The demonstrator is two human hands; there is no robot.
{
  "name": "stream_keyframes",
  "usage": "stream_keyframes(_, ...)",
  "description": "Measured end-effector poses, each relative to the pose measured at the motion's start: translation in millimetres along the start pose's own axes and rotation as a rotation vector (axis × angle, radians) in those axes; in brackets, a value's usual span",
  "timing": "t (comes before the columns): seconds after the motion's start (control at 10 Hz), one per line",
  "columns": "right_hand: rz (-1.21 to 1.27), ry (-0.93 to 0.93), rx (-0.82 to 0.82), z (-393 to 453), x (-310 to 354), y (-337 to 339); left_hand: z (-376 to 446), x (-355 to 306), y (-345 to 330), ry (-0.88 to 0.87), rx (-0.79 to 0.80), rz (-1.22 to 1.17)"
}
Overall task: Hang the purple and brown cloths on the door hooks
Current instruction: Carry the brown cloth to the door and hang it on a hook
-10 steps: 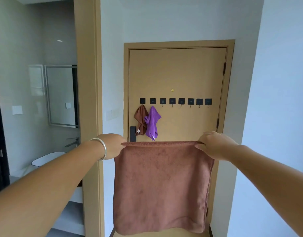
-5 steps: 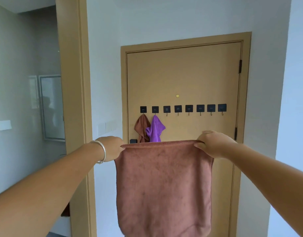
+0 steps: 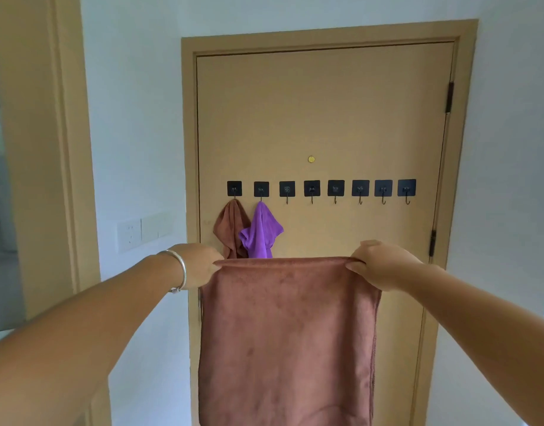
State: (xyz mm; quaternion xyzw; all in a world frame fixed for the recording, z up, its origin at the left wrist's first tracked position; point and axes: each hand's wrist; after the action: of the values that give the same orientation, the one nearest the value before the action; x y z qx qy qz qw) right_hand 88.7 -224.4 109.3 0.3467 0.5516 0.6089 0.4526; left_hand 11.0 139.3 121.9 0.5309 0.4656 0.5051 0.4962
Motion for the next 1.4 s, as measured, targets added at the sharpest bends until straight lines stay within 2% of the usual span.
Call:
stream_keyframes(0.2, -0.022, -0.048, 0.021, 98.7, -3.2, -2.3, 98.4, 31.2, 6.0, -0.05, -0.023, -0.002)
stream_keyframes(0.5, -0.004, -0.109, 0.014, 192.0, -18.6, -32.7, 206.1, 52.0, 4.5, -0.116, 0.062, 0.022)
stream_keyframes(0.7, -0.012, -0.13, 0.001, 246.9, -34.2, -40.5, 259.1, 51.3, -3.5, -0.152, -0.063, -0.072)
stream_keyframes(0.9, -0.012, -0.106, -0.054, 308.1, -56.7, -46.6, 331.8, 60.1, -4.3, -0.147, -0.087, -0.072)
stream_keyframes(1.0, 0.017, -0.079, -0.081, 340.4, -71.1, -44.3, 366.9, 62.8, -3.4, -0.11, -0.157, -0.036)
stream_keyframes(1.2, 0.186, 0.059, -0.315, 397.1, -89.5, -38.1, 419.9, 67.5, -1.4, -0.134, -0.458, -0.034)
stream_keyframes(1.3, 0.196, 0.136, -0.424, 418.5, -91.2, -38.4, 438.1, 72.3, -4.3, -0.281, -0.583, 0.177)
stream_keyframes(1.4, 0.097, 0.183, -0.507, 432.5, -90.6, -40.6, 453.2, 70.9, -3.9, -0.29, -0.533, 0.297)
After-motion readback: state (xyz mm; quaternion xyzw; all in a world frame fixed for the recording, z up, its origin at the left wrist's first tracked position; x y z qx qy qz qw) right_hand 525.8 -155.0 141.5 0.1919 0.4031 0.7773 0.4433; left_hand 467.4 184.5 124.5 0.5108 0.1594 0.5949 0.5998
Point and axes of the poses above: each hand's wrist, its own z-axis towards the middle knuckle, its own y-axis out of the back of the hand, x = y × z, and after that the axes turned 10 degrees about x, right-handed
